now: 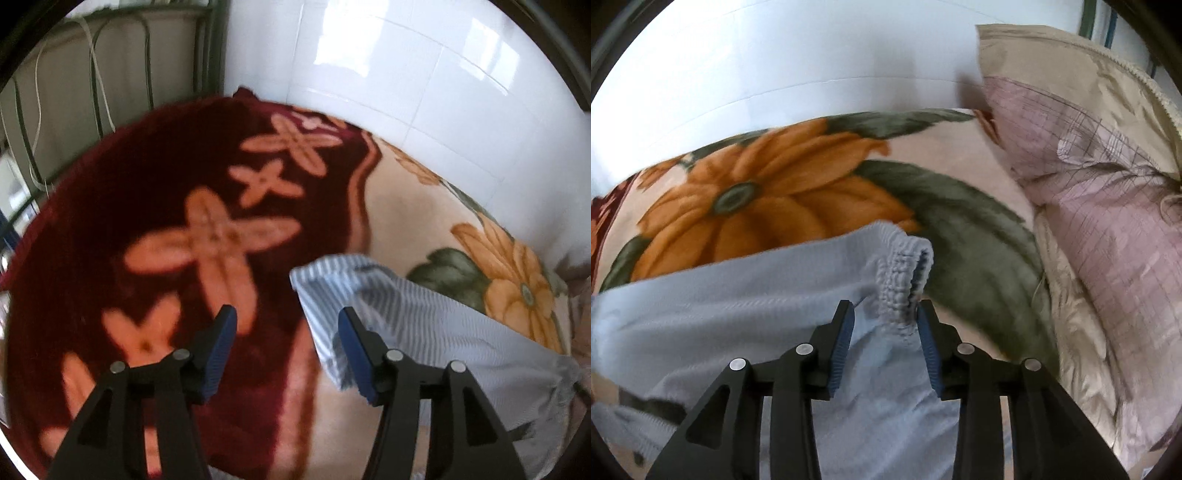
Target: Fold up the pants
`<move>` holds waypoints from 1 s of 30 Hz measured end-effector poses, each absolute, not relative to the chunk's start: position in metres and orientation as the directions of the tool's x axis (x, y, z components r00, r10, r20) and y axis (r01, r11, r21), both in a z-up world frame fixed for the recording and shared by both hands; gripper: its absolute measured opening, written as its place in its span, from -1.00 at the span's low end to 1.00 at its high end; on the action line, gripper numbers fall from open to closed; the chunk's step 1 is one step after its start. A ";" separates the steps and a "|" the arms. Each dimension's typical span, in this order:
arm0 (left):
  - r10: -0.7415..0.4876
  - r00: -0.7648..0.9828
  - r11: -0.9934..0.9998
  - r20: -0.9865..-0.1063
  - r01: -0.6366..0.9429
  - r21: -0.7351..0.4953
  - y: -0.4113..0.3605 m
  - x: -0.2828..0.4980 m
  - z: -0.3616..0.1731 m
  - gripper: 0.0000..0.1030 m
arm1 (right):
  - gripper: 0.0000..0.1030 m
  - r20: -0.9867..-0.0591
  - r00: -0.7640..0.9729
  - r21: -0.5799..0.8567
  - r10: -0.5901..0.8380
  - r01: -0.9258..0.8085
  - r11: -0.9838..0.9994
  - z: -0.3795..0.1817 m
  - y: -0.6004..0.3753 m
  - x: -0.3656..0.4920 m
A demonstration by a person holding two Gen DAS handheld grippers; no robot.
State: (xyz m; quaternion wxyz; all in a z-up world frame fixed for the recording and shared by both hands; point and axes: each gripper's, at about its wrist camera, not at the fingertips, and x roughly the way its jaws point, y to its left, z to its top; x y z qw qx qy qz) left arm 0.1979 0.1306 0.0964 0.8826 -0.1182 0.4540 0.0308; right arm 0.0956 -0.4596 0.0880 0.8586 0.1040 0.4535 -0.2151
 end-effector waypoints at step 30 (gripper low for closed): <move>0.065 0.716 0.984 -0.695 -0.164 -0.077 0.109 0.210 0.117 -0.87 | -0.27 -0.783 0.620 0.285 0.054 0.281 0.917 0.035 -0.348 0.074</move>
